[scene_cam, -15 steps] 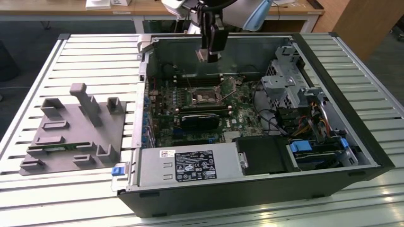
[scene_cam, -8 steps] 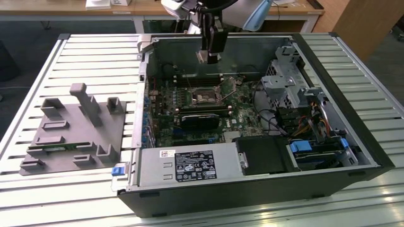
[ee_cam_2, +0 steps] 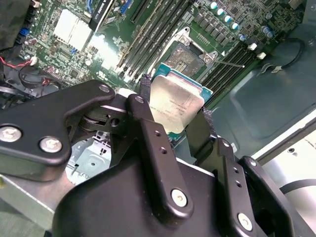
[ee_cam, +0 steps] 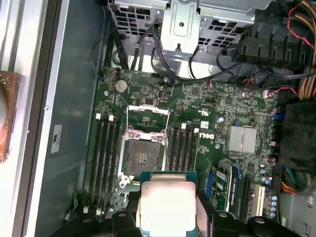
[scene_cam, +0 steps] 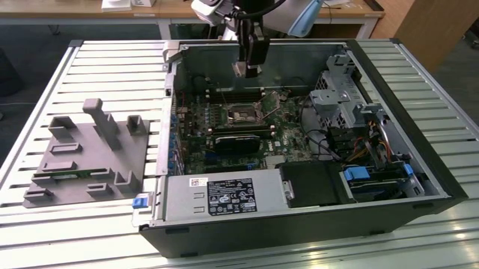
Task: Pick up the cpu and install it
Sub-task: 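Place the cpu into insertion slot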
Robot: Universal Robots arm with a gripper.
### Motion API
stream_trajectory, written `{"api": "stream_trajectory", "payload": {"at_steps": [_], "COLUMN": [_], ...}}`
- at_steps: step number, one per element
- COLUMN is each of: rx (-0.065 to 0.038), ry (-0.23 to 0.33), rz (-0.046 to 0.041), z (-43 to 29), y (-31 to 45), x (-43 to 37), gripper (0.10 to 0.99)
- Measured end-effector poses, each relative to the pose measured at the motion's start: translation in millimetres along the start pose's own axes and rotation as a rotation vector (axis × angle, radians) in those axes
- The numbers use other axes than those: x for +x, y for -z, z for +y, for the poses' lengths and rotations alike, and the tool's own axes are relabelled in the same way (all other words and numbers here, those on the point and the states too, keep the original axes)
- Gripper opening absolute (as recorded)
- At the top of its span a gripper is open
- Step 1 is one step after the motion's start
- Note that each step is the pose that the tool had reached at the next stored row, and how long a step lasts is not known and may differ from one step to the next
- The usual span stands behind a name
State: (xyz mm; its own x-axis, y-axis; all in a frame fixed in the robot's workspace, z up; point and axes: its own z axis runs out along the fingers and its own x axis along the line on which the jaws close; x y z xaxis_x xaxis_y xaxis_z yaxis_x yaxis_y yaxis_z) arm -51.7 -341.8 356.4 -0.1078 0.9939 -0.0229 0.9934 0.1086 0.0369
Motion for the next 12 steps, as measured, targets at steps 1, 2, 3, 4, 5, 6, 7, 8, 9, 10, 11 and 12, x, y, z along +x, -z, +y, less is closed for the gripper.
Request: {"api": "stream_trajectory", "payload": {"at_steps": [1, 2, 3, 4, 5, 6, 7, 8, 9, 10, 11, 12], "rx": [0.001, 0.001, 0.002, 0.002, 0.002, 0.003, 0.003, 0.003, 0.003, 0.003, 0.003, 0.004], "ry": [-0.001, -0.003, -0.007, -0.014, -0.022, -0.031, -0.040, -0.048, -0.055, -0.059, -0.060, -0.060], "rz": [0.0001, 0.0000, -0.0003, -0.0009, -0.0020, -0.0031, -0.0043, -0.0051, -0.0054, -0.0056, -0.0057, -0.0057], "z": [0.0, 0.1, 0.1, 0.1, 0.1, 0.1, 0.1, 0.0, 0.0, 0.0, 0.1, 0.0], "y": [-0.8, -1.8, -3.0, -4.1, -5.0, -6.0, -6.9, -7.7, -8.5, -9.2, -9.7, -10.3], "x": [0.5, 1.1, 1.6, 1.8, 2.0, 2.1, 2.3, 2.5, 2.7, 2.9, 3.0, 3.0], "gripper": [0.533, 0.533, 0.533, 0.533, 0.533, 0.533, 0.533, 0.533, 0.533, 0.533, 0.533, 0.533]}}
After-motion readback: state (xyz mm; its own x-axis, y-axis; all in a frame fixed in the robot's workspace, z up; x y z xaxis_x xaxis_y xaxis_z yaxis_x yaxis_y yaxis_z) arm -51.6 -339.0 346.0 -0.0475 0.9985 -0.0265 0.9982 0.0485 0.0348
